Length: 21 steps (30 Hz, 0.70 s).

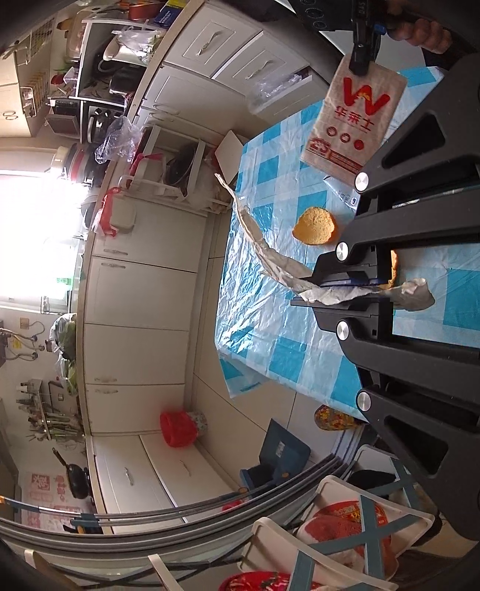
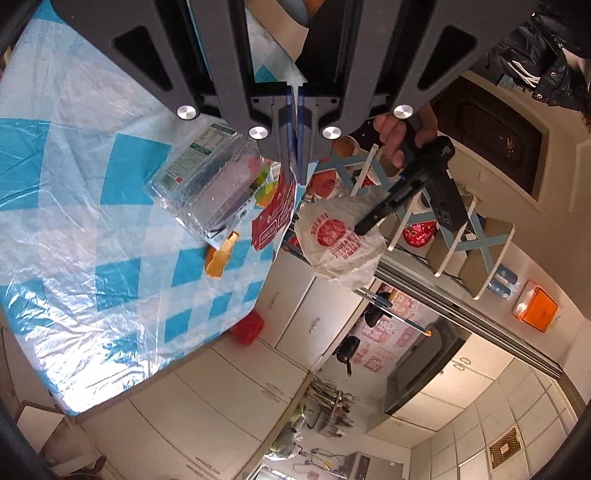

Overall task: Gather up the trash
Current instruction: 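Carry both items over the yellow bucket and open the right tool to drop the wrapper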

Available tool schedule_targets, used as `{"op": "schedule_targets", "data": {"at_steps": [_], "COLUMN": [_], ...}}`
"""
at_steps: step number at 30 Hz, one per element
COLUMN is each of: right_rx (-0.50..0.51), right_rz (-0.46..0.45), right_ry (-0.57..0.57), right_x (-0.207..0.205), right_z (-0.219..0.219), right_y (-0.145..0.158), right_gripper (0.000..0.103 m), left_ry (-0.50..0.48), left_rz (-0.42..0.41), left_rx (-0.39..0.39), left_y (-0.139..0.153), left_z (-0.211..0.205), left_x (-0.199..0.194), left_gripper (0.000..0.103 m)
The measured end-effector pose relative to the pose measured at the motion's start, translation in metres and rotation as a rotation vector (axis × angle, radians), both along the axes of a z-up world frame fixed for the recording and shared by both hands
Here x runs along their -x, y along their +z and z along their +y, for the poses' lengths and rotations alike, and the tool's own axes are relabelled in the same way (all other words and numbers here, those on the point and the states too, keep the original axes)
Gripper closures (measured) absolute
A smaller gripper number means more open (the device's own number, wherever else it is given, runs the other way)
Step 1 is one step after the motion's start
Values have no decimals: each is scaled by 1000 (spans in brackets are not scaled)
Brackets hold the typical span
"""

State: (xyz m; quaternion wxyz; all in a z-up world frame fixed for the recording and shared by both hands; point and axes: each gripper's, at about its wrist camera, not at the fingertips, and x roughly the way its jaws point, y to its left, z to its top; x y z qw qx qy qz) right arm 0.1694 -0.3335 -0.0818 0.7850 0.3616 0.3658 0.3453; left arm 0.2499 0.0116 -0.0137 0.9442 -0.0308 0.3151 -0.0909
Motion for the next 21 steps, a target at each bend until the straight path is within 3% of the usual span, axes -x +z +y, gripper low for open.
{"op": "schedule_targets", "data": {"at_steps": [10, 16, 21], "right_rx": [-25, -2, 32], "right_rz": [-82, -66, -26], "right_ry": [-262, -512, -655], "right_x": [25, 59, 81], "right_z": [-64, -121, -149], "right_y": [23, 18, 10], "right_gripper": [101, 101, 101], "left_ry": [-88, -177, -251], "left_rz": [-10, -12, 0], "left_rx": [55, 87, 103], "left_y": [23, 33, 35], "left_z": [-31, -75, -112], "left_x": [24, 38, 48], "left_gripper": [99, 99, 99]}}
